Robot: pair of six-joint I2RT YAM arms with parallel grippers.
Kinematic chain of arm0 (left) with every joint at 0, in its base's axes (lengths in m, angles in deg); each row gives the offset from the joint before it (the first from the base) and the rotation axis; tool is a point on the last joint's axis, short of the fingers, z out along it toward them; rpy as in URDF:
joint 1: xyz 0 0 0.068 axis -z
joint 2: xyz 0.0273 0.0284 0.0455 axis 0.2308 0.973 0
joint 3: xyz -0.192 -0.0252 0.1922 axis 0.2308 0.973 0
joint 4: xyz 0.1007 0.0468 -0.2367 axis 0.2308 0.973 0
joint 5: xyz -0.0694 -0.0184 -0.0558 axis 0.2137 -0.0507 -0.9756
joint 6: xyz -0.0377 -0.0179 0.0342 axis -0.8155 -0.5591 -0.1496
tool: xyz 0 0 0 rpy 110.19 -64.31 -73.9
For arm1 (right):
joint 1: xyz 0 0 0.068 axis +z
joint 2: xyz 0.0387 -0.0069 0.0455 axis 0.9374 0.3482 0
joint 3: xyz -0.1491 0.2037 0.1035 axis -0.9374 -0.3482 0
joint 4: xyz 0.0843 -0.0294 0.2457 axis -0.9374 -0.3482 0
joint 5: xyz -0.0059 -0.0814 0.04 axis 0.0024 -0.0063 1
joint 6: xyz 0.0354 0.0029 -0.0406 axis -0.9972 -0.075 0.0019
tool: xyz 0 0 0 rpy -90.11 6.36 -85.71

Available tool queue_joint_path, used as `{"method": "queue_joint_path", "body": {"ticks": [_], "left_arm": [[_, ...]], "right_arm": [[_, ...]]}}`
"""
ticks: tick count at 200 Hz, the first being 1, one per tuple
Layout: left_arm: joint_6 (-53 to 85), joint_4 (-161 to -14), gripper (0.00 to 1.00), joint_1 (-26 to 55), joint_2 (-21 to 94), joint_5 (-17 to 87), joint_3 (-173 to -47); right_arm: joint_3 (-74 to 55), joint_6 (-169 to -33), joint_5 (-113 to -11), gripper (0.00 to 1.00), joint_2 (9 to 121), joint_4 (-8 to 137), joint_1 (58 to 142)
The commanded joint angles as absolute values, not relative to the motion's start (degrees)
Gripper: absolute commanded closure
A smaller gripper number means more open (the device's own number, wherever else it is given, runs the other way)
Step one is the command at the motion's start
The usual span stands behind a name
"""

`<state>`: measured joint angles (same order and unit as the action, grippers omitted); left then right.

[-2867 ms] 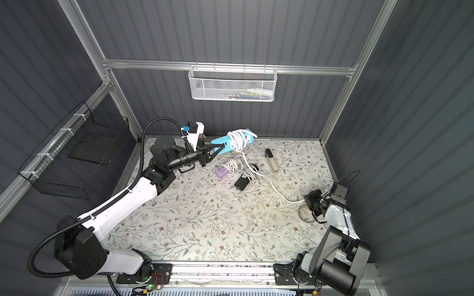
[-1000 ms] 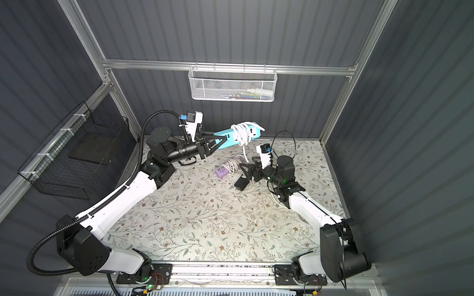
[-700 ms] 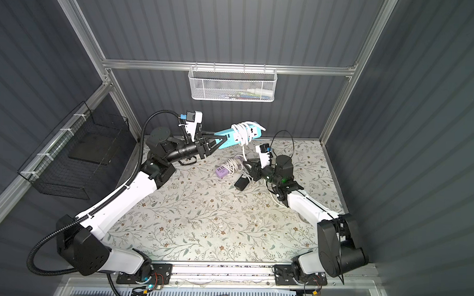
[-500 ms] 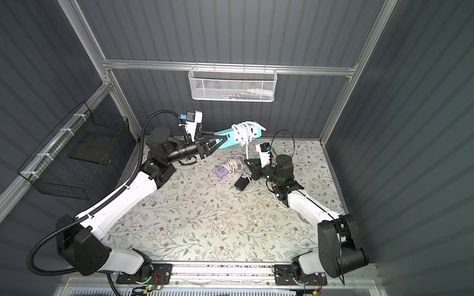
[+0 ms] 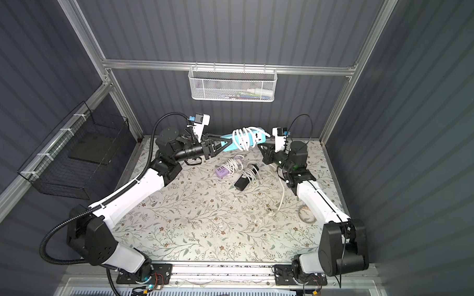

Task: Unwrap the cord wrapped around the power strip
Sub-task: Unwrap the power cord from the power strip.

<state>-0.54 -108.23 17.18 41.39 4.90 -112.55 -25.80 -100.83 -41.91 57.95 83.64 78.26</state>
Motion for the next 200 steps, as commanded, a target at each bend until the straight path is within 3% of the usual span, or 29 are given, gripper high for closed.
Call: {"method": "queue_joint_path", "body": {"ticks": [1, 69, 131, 200], "left_arm": [[-1.54, -110.87, 1.0, 17.44, 42.42, 2.67, -115.56], [5.02, -103.73, 1.0, 16.41, 44.11, 8.22, -114.63], [9.13, -102.88, 1.0, 12.17, 38.7, 14.51, -113.88], [7.73, -106.97, 1.0, 11.35, 35.13, 11.72, -114.53]], "right_arm": [[-21.92, -102.43, -39.5, 1.0, 55.88, 81.19, 75.64], [-20.65, -105.94, -36.2, 1.0, 46.09, 73.04, 68.74], [-32.99, -105.98, -37.94, 1.0, 36.83, 62.77, 68.74], [-38.91, -106.94, -39.59, 1.0, 46.85, 63.55, 72.0]]}}
